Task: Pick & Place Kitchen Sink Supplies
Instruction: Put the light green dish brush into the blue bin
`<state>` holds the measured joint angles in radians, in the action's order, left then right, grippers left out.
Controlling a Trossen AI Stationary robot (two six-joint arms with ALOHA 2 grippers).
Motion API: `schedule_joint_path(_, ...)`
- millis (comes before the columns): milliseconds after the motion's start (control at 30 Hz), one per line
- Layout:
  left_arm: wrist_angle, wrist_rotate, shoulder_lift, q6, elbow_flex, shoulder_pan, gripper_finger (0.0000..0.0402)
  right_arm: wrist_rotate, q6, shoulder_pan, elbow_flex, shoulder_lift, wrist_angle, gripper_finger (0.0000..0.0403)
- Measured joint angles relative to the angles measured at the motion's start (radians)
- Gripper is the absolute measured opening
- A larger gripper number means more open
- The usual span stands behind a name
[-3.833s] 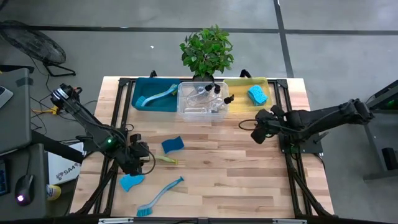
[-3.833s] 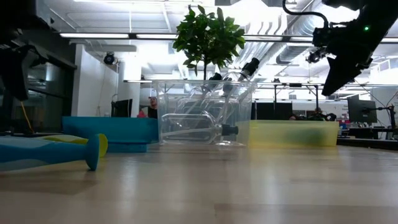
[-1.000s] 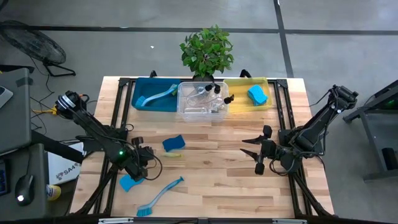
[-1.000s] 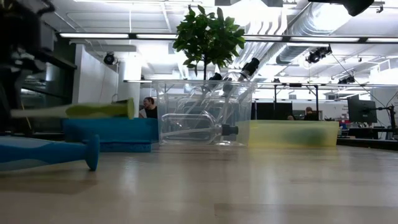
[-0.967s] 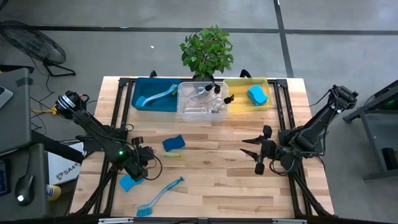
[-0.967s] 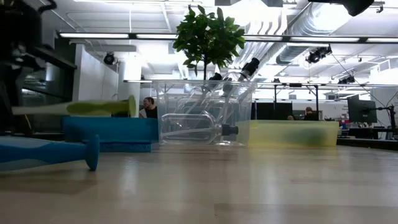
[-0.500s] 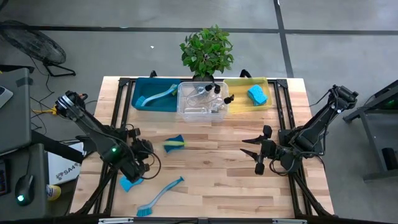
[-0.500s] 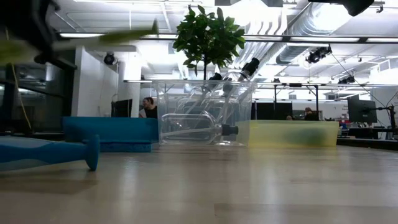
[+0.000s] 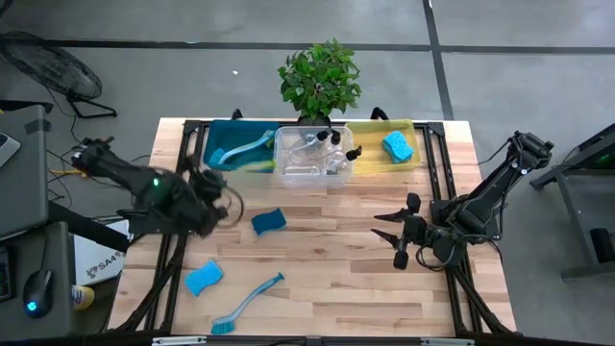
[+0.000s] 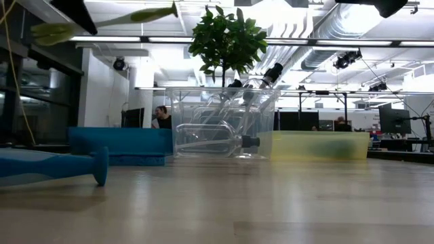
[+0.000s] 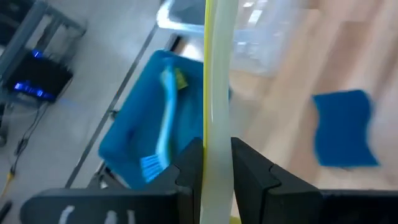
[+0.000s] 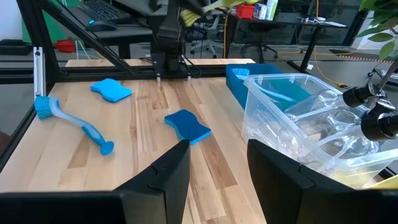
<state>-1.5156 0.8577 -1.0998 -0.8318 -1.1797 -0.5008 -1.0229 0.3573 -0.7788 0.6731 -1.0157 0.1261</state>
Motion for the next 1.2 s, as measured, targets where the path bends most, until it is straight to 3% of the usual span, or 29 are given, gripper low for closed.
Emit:
schedule_joint_path(200,0.048,-0.003,0.105,0.170,0.000,0.250,0.0056,0.000,0.000,0.000,0.000,0.000,0.003,0.0153)
schedule_joint_path(333,0.163,-0.052,0.142,0.369,0.000,0.450,0.0056,-0.001,0.000,0.000,0.000,0.000,0.003,0.0153)
schedule_joint_path(567,0.440,-0.302,0.120,0.765,0.000,0.822,0.0056,-0.018,0.000,0.000,0.000,0.000,0.003,0.0154)
schedule_joint_path(700,0.511,-0.444,0.083,0.893,0.000,1.028,0.0056,-0.018,0.001,0.000,0.000,0.000,0.003,0.0154)
schedule_joint_path(933,0.523,-0.624,-0.024,0.963,0.000,1.329,0.0056,-0.018,-0.001,0.000,0.000,0.000,0.004,0.0154)
schedule_joint_path(1067,0.527,-0.731,-0.095,0.962,0.000,1.423,0.0056,-0.020,-0.009,0.000,0.000,0.000,0.004,0.0154)
schedule_joint_path(1200,0.524,-0.750,-0.182,0.962,0.000,1.466,0.0056,-0.027,-0.024,0.000,0.000,0.000,0.004,0.0154)
